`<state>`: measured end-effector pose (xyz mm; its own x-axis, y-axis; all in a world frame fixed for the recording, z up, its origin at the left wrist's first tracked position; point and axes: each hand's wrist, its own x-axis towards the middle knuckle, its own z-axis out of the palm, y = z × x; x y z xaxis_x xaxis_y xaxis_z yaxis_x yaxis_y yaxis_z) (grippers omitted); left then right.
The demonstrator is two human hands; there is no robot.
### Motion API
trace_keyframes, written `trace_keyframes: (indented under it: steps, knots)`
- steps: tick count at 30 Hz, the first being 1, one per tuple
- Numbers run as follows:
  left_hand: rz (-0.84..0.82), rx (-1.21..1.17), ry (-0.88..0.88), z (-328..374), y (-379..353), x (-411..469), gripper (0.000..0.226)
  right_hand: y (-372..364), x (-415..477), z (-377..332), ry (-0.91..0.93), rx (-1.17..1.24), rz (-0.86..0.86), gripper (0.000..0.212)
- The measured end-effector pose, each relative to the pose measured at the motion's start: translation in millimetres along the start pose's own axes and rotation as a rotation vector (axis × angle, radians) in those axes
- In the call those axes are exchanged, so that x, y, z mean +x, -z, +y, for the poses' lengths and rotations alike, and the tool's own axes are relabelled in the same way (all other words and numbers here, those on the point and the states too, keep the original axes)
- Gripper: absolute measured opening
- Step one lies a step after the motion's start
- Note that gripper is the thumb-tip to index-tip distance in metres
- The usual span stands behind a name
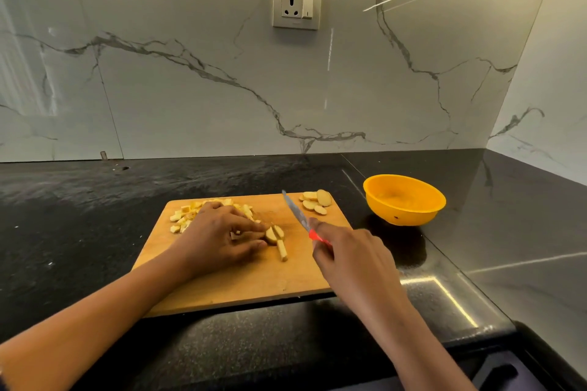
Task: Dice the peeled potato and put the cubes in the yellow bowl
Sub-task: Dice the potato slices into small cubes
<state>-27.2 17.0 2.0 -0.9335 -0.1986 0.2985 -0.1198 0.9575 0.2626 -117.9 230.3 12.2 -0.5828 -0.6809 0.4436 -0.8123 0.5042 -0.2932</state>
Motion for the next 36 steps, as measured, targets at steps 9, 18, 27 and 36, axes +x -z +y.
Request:
trace_keyframes:
  steps: [9, 18, 27, 36]
  knots:
    - [-0.140, 0.242, 0.107, 19.5, -14.9, 21.1, 0.120, -22.1, 34.2, 13.7, -0.126, 0.062, -0.015, 0.043]
    - [-0.063, 0.219, 0.071, 18.7, -15.5, 28.7, 0.056, -24.8, 31.4, 21.9, -0.171, 0.055, -0.044, 0.045]
    - [-0.477, 0.040, -0.152, -2.4, 14.6, 55.2, 0.042, -23.4, 28.6, 26.9, -0.190, 0.067, -0.033, 0.045]
    - [-0.383, -0.099, -0.089, -5.7, 5.0, 63.9, 0.028, -21.5, 26.6, 26.0, -0.184, 0.081, -0.035, 0.043]
